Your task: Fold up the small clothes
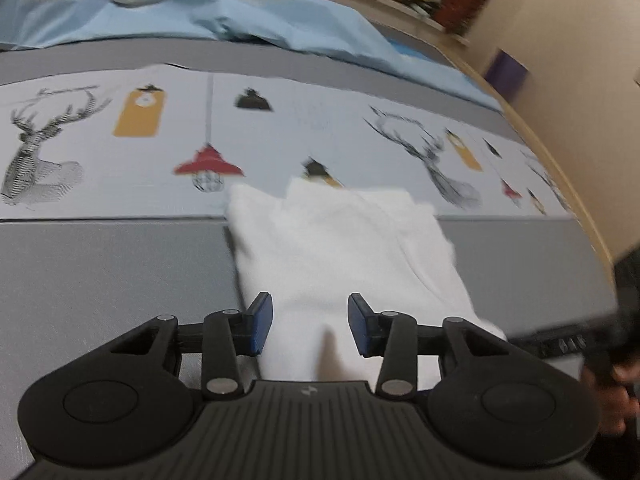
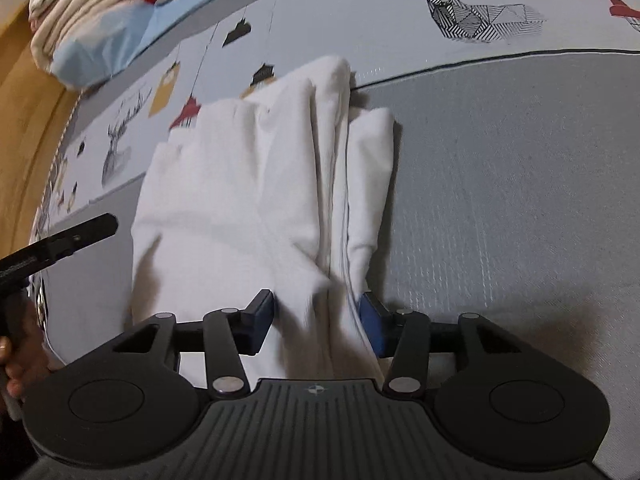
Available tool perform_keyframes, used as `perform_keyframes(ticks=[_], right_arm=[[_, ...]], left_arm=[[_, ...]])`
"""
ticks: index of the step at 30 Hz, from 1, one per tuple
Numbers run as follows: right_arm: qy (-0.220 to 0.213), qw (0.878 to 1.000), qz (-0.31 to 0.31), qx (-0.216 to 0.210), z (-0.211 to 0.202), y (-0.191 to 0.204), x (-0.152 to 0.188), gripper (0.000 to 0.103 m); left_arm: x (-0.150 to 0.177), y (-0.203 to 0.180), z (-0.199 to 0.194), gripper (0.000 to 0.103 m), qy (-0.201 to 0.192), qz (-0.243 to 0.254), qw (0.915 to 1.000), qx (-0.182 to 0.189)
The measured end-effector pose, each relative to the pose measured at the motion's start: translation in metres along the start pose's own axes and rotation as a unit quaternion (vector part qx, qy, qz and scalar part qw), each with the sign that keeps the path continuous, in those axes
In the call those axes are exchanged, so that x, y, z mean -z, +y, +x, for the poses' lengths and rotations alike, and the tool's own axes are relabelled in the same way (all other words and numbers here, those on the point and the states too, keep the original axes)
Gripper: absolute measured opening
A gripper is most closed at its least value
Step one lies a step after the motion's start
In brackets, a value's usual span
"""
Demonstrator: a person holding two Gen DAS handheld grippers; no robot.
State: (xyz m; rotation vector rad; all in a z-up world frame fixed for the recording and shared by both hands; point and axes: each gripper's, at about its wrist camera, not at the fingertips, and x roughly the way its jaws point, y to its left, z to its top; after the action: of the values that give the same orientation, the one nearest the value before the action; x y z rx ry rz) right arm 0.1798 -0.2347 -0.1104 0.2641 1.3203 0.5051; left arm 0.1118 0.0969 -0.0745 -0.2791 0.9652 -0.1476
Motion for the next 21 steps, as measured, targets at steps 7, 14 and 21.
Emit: perform_keyframes(ticks=[7,14,21], right_arm=[[0.019,0.999,-0.031,0.031,0.0,-0.003,0.012,0.045],[-0.025,0.999,-0.04,0.013,-0.024,-0.004,0.015,0.036],[0.06,0.991,-0.094,0.067,0.004,-0.001,0.028,0.038]], left_arm=[[0.049,-0.021,0.03,0.049,0.115,0.118,0.9857,-0.035],[0.059,-0.028,0.013,0.054,0.102,0.131,0.9848,-0.052],[0.088,-0.037,0.036,0.055,0.159,0.178,0.9674,-0.086]])
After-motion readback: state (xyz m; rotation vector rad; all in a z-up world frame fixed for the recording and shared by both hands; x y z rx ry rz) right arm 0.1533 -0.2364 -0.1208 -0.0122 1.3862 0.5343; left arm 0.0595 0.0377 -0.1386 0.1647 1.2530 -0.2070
